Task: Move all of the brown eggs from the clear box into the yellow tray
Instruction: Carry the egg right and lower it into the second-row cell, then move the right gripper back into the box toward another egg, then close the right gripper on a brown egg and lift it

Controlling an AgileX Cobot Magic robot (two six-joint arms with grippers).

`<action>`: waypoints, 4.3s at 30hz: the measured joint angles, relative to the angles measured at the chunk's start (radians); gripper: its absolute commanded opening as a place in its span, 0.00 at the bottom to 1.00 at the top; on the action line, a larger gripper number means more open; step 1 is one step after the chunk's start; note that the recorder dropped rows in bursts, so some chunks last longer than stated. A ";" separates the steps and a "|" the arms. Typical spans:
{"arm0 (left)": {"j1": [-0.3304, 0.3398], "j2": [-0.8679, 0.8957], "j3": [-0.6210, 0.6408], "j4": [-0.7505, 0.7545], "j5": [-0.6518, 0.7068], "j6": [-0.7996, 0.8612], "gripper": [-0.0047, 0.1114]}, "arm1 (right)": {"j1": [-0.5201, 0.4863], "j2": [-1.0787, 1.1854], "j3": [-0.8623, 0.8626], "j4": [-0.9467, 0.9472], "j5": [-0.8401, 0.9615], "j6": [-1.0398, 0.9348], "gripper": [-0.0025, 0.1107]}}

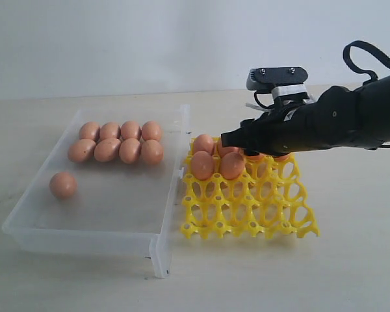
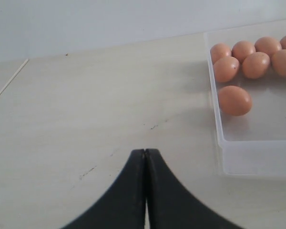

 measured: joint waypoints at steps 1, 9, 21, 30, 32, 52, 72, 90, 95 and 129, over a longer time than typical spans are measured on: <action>0.000 0.000 0.000 0.000 0.000 0.000 0.04 | 0.000 0.000 0.000 0.000 0.000 0.000 0.02; 0.000 0.000 0.000 0.000 0.000 0.000 0.04 | 0.000 0.000 0.000 0.000 0.005 -0.004 0.02; 0.000 0.000 0.000 0.000 0.000 0.000 0.04 | 0.000 0.000 0.043 -0.002 0.000 -0.015 0.02; 0.000 0.000 0.000 0.000 0.000 0.000 0.04 | 0.000 0.000 0.063 -0.002 -0.040 -0.022 0.03; 0.000 0.000 0.000 0.000 0.000 0.000 0.04 | 0.000 0.000 0.063 -0.002 -0.043 -0.022 0.07; 0.000 0.000 0.000 0.000 0.000 0.000 0.04 | 0.000 0.000 0.063 -0.002 -0.061 -0.022 0.56; 0.000 0.000 0.000 0.000 0.000 0.000 0.04 | 0.282 0.125 -0.529 0.078 0.559 -0.127 0.19; 0.000 0.000 0.000 0.000 0.000 0.000 0.04 | 0.392 0.654 -1.074 0.307 0.578 0.230 0.53; 0.000 0.000 0.000 0.000 0.000 0.000 0.04 | 0.386 0.698 -1.109 0.339 0.578 0.251 0.53; 0.000 0.000 0.000 0.000 0.000 0.000 0.04 | 0.374 0.616 -0.928 0.349 0.383 0.156 0.02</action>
